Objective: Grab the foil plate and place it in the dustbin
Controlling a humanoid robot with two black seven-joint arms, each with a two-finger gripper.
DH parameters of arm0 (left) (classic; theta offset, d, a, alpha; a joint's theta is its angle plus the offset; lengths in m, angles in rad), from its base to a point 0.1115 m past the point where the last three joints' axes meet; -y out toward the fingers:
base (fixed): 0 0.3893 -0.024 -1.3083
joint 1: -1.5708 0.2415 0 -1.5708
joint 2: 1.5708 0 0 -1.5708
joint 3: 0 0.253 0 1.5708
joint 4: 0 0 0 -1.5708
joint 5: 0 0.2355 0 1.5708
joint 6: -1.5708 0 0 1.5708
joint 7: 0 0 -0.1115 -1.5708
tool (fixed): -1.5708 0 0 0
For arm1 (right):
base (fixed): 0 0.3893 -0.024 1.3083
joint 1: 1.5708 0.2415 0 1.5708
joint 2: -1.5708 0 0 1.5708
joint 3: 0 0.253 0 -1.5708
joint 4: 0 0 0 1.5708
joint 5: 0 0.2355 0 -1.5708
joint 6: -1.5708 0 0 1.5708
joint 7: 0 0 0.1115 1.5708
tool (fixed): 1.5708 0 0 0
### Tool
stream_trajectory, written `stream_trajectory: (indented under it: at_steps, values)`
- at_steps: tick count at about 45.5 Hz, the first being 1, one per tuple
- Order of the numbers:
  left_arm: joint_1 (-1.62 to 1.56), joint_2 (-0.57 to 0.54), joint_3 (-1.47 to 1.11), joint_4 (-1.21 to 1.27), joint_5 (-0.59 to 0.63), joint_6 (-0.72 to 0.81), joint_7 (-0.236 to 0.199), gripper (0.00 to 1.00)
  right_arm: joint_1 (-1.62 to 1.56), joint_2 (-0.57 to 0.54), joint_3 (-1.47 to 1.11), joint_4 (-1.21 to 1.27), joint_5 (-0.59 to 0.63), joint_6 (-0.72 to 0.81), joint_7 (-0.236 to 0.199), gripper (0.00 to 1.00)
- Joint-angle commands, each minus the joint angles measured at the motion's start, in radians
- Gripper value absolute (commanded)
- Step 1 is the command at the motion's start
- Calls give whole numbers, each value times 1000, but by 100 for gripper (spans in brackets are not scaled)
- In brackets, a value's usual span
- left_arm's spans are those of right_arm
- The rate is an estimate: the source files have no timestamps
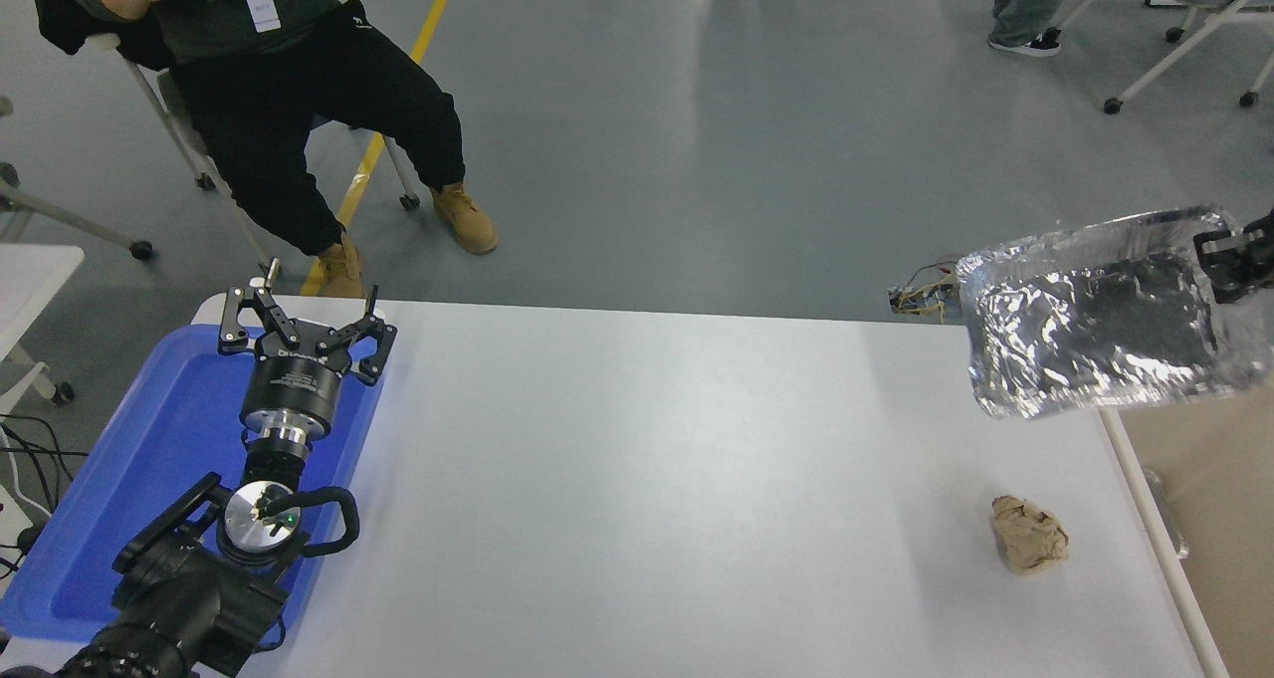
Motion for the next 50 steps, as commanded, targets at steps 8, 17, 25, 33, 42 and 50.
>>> stream_trajectory:
  at_steps: [8,17,25,33,42,50]
  values:
    - [0,0,-1,0,0,0,0,100,-355,0,5,-315,33,-257,-2,0]
    - [0,0,-1,0,0,0,0,100,-565,43,5,-456,170,-385,-14,0]
    - [0,0,-1,0,0,0,0,100,-748,90,13,-580,259,-497,-23,0]
    - [0,0,-1,0,0,0,0,100,-840,109,80,-622,285,-558,-77,0]
    - [0,0,-1,0,0,0,0,100,-906,132,137,-660,285,-630,-123,0]
    - [0,0,-1,0,0,0,0,100,-952,146,199,-665,285,-687,-144,0]
